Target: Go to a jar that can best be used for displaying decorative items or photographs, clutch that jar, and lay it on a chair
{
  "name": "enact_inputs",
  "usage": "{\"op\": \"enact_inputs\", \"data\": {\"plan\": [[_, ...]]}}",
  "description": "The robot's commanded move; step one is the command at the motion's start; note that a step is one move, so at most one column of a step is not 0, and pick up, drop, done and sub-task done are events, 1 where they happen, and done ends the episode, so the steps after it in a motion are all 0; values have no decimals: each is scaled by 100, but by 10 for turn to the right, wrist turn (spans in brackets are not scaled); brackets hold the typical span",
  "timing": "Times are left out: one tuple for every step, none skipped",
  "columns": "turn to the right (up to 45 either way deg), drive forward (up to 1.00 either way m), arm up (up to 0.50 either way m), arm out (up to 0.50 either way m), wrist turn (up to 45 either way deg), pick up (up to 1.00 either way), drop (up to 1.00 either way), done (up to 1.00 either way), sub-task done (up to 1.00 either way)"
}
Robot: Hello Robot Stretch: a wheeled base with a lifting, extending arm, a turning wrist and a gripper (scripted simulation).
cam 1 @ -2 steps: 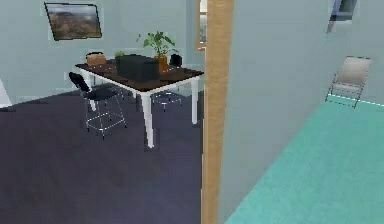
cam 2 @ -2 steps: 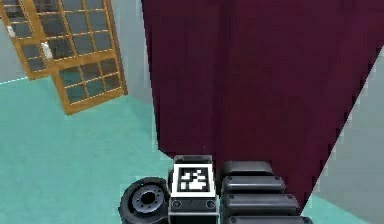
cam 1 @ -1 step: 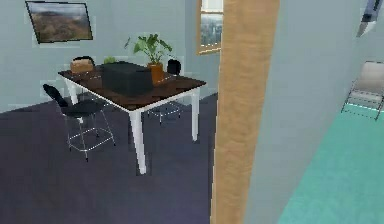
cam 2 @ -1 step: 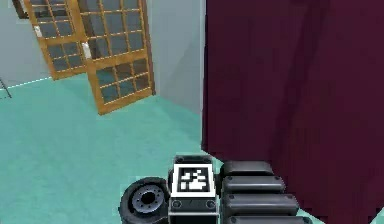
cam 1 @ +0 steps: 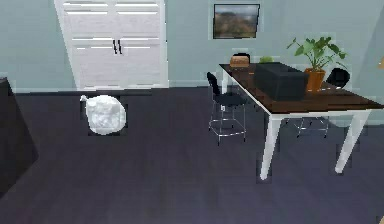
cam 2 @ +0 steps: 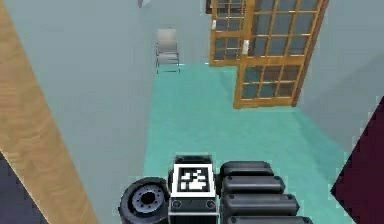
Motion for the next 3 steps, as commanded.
{"op": "enact_inputs", "data": {"plan": [[0,30,0,0,0,0,0,0,0],[-60,0,0,0,0,0,0,0,0],[0,100,0,0,0,0,0,0,0]]}}
